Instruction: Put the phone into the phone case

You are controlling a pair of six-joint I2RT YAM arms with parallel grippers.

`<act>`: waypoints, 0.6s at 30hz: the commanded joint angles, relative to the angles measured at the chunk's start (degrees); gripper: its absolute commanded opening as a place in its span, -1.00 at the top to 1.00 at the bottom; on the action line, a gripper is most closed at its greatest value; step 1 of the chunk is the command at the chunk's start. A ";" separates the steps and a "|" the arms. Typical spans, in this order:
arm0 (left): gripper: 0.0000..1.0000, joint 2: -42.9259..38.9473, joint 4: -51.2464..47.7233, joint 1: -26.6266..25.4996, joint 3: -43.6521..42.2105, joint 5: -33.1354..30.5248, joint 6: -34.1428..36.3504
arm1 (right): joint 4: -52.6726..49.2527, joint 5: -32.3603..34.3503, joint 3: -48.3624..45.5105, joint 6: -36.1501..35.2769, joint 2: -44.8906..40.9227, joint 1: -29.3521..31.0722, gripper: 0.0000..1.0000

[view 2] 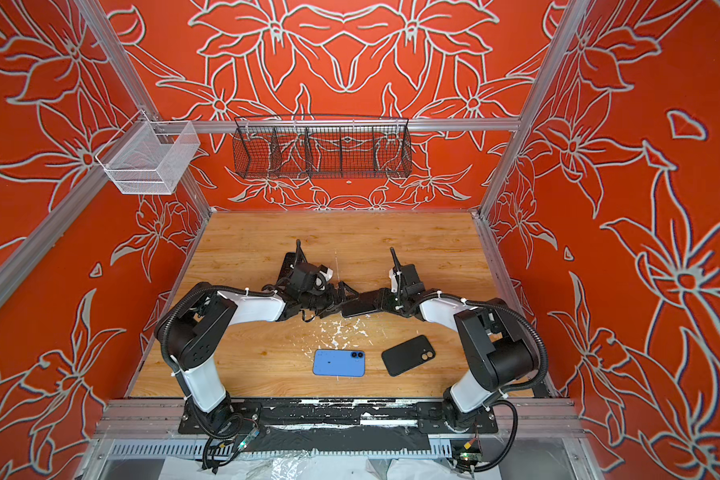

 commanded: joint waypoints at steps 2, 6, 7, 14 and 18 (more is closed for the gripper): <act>-0.90 -3.05 7.28 -1.21 -1.02 1.24 -1.40 | -6.96 -4.42 -5.03 2.66 6.06 1.43 -0.10; -0.82 -4.04 10.28 -1.21 -1.86 0.87 -1.71 | -6.46 -4.53 -5.54 2.76 6.32 1.46 -0.10; -0.79 -4.27 11.40 -1.21 -2.26 0.73 -2.04 | -6.34 -4.53 -5.66 2.76 6.40 1.51 -0.10; -0.67 -6.34 13.61 -1.21 -3.66 -0.40 -2.66 | -5.84 -4.64 -6.00 2.82 6.71 1.51 -0.09; -0.67 -7.53 8.58 -1.21 -3.07 -2.18 -0.69 | -6.64 -4.26 -5.67 2.56 5.66 1.42 -0.09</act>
